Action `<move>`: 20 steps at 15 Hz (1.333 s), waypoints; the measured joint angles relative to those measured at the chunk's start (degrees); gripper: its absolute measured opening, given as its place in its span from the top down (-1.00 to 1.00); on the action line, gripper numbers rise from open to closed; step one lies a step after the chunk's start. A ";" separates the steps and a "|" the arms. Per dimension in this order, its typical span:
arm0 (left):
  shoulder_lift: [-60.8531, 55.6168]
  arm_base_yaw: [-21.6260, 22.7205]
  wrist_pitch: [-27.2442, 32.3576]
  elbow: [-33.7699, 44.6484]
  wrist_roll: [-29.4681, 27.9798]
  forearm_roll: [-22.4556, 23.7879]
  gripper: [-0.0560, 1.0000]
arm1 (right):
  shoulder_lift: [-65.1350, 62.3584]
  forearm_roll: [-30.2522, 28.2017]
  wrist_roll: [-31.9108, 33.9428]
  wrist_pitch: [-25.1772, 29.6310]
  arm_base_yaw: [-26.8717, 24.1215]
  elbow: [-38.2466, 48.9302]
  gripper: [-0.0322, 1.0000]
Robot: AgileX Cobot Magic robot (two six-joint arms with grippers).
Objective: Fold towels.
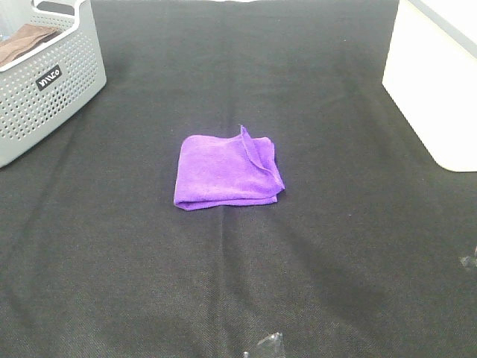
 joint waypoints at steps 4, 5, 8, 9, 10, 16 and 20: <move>0.00 2.58 -0.11 0.00 0.00 0.00 -0.54 | 0.00 0.23 0.00 0.00 0.00 0.00 -0.51; 0.00 2.58 -0.11 0.00 0.00 0.00 -0.54 | 0.00 0.29 0.00 0.00 0.00 0.00 -0.51; 0.00 4.18 -0.11 0.00 0.00 -0.06 -0.54 | 0.00 1.95 0.00 -0.06 0.00 0.00 -0.51; 0.00 5.16 -0.11 0.00 0.00 -0.06 -0.54 | 0.00 2.12 0.00 -0.06 0.00 0.00 -0.51; 0.00 5.50 -0.11 0.00 0.00 -0.06 -0.54 | 0.00 2.18 0.00 -0.06 0.00 0.00 -0.51; 0.00 5.56 -0.11 0.00 0.00 -0.06 -0.54 | 0.00 2.35 0.00 -0.06 0.00 0.00 -0.51; 0.00 5.56 -0.11 0.00 0.00 -0.06 -0.54 | 0.00 2.35 0.00 -0.06 0.00 0.00 -0.51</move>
